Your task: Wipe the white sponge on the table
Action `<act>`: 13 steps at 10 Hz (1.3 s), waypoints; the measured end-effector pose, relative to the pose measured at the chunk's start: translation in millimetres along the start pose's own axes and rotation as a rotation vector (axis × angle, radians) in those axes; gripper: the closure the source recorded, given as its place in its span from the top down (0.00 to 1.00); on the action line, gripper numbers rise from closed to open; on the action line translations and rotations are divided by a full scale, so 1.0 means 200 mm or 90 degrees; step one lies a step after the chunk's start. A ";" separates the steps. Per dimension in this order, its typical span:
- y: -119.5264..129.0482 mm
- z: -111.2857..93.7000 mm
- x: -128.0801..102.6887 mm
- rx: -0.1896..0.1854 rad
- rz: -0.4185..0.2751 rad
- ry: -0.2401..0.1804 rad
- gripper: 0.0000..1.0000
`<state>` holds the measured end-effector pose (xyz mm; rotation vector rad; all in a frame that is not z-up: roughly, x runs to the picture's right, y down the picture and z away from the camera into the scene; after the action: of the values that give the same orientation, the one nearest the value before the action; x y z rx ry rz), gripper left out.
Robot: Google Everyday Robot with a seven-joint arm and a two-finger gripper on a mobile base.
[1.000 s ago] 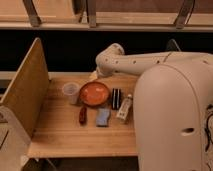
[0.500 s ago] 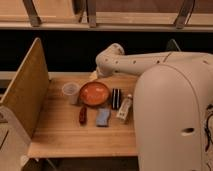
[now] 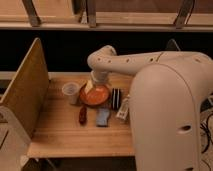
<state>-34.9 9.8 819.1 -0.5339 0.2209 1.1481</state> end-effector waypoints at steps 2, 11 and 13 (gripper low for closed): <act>0.00 0.00 0.03 0.001 0.004 0.012 0.80; -0.09 0.04 0.18 -0.021 0.095 0.025 0.80; -0.10 0.04 0.29 -0.022 0.107 0.038 0.80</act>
<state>5.2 54.1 807.0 -0.5885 0.3026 1.3018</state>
